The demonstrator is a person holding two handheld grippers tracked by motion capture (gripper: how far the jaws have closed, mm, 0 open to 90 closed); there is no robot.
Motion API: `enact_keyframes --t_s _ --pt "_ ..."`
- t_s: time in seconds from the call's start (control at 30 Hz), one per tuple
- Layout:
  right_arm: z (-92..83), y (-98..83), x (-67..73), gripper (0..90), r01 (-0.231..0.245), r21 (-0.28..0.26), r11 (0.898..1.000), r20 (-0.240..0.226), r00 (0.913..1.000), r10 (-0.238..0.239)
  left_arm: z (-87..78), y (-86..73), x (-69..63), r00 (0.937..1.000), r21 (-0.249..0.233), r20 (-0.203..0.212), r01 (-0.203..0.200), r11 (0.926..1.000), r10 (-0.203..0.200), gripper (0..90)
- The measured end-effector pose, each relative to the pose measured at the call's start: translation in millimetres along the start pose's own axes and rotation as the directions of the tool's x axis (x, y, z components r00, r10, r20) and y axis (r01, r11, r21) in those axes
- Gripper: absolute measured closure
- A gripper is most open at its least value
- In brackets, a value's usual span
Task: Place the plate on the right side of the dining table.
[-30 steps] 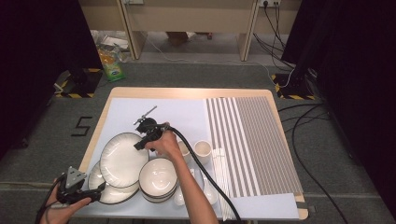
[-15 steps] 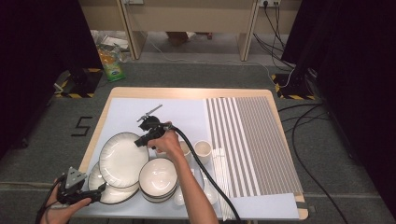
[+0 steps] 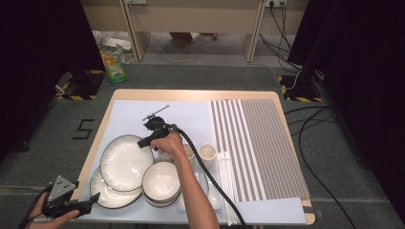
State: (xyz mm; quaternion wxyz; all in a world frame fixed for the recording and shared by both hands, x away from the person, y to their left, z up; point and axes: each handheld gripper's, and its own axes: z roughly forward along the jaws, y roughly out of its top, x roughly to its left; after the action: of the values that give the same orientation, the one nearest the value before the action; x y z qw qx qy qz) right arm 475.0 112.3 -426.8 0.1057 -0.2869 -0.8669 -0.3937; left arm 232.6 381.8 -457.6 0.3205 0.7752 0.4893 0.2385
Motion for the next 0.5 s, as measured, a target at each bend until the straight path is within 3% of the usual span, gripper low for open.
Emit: enact_keyframes --t_s 0.1,0.13,0.2,0.23,0.3,0.43,0.5 --pt "0.5 0.2 -1.0 82.3 -0.004 -0.008 1.000 -0.003 1.0000 0.004 -4.6 -5.0 0.5 0.9986 0.022 0.045 -0.030 0.9993 0.029 14.8" --pt "0.1 0.6 -1.3 82.2 -0.008 -0.020 1.000 -0.009 0.9999 0.007 -4.8 -8.8 -1.2 0.9953 0.068 0.043 -0.090 0.9937 0.087 14.8" --pt "-0.1 1.1 -0.9 82.1 -0.011 -0.021 1.000 -0.009 0.9999 0.011 -5.1 -9.8 -1.3 0.9931 0.078 0.054 -0.108 0.9911 0.104 14.8" --pt "-0.7 1.5 -1.1 82.1 -0.014 -0.031 0.999 -0.011 0.9998 0.014 -4.1 -11.5 -1.2 0.9912 0.065 0.097 -0.097 0.9932 0.090 14.9" --pt "-0.9 1.6 -1.0 82.0 -0.017 -0.030 0.999 -0.008 0.9998 0.017 -2.9 -12.7 -0.9 0.9892 0.061 0.115 -0.098 0.9933 0.091 14.9" --pt "-2.2 2.8 -0.4 81.8 -0.016 -0.037 0.999 -0.006 0.9999 0.016 5.4 -19.4 -1.6 0.9799 0.107 0.165 -0.131 0.9856 0.112 14.9" --pt "-3.5 4.0 0.9 81.5 -0.025 -0.043 0.999 -0.006 0.9997 0.025 11.2 -21.5 -2.6 0.9786 0.112 0.171 -0.135 0.9846 0.114 15.0"
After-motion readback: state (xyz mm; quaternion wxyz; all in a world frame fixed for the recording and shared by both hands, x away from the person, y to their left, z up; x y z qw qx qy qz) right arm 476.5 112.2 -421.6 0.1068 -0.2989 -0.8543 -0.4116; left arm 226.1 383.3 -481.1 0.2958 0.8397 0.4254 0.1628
